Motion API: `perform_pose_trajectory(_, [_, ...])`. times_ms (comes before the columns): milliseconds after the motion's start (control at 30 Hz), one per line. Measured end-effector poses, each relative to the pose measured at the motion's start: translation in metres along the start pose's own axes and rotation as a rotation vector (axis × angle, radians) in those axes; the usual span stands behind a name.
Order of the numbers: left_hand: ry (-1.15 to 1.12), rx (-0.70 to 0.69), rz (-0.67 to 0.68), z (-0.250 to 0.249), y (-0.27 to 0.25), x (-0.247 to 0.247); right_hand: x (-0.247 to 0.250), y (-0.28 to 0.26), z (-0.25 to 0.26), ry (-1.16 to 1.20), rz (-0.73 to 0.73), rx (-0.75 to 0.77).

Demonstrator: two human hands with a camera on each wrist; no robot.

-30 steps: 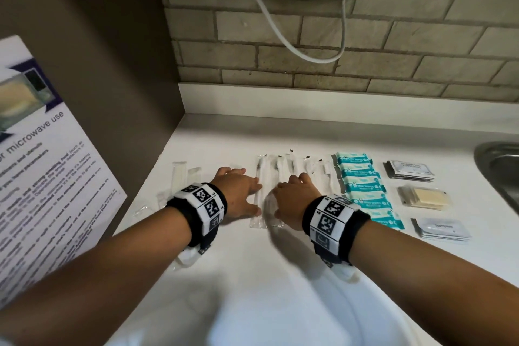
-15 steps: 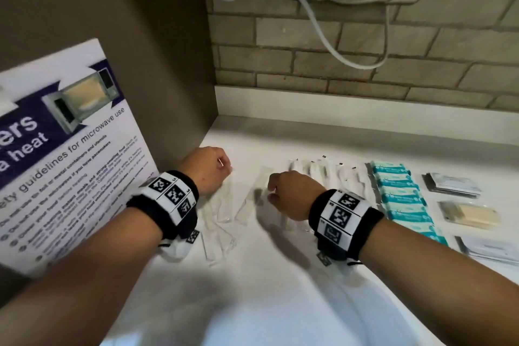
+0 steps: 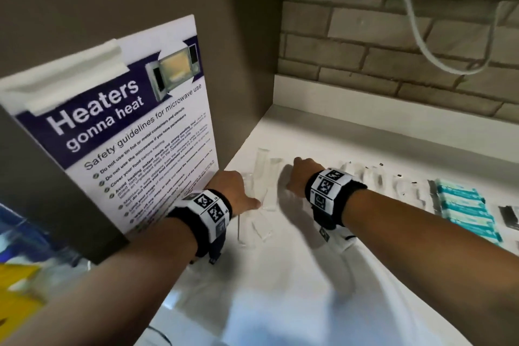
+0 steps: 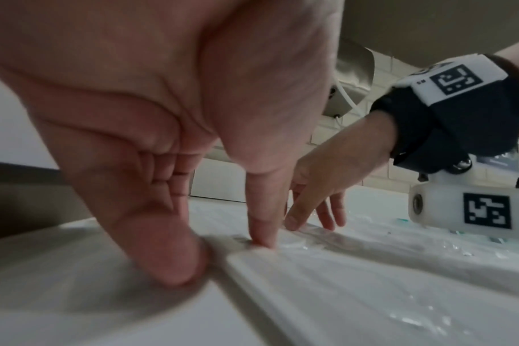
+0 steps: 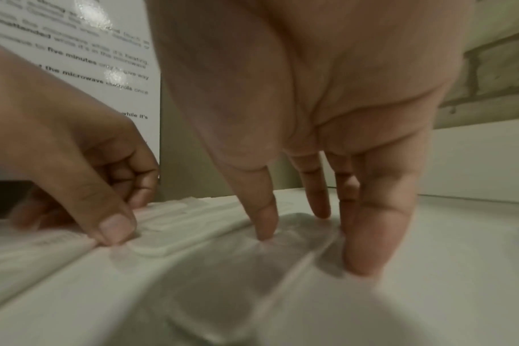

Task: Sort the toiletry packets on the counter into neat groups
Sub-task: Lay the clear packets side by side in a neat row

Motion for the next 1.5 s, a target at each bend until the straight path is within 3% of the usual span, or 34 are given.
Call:
perform_pose_trajectory(333, [-0.082,0.046,-0.025,-0.007,0.003,0.003,-0.001,0.007,-0.001,0.176,-0.009,-0.033])
perform_pose_trajectory(600, [-0.026,0.057,-0.003,0.000,0.004,0.001,0.002,0.005,-0.013,-0.043,-0.031,-0.039])
perform_pose_trajectory(700, [-0.036,0.075,-0.010,-0.001,0.003,0.003,0.001,0.002,-0.007,-0.020,-0.014,-0.053])
perform_pose_trajectory(767, [-0.046,0.089,-0.032,-0.002,0.000,0.003,0.003,-0.001,0.006,0.031,-0.044,0.011])
perform_pose_trajectory(833, [-0.052,0.094,-0.061,-0.001,-0.002,0.002,0.004,-0.005,0.023,0.046,-0.074,0.172])
perform_pose_trajectory(967, [-0.102,0.085,-0.125,0.006,-0.002,0.002,-0.006,-0.018,0.052,-0.072,-0.004,0.433])
perform_pose_trajectory(1067, [-0.139,0.059,-0.164,0.011,0.002,0.003,-0.016,-0.020,0.052,-0.190,0.044,0.443])
perform_pose_trajectory(1267, [-0.347,-0.005,-0.327,0.004,0.022,0.012,-0.016,-0.017,0.022,-0.135,0.080,0.396])
perform_pose_trajectory(1500, [-0.436,0.001,-0.249,-0.027,0.068,0.010,-0.013,-0.014,-0.001,-0.101,0.063,0.351])
Point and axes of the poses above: each hand's wrist, its own y-axis towards the middle knuckle, its own x-axis out of the back of the hand, z = x × y, the point moved 4 cm from there along y, towards the middle knuckle, and after that the axes turned 9 degrees about -x, right-handed, at the moved point
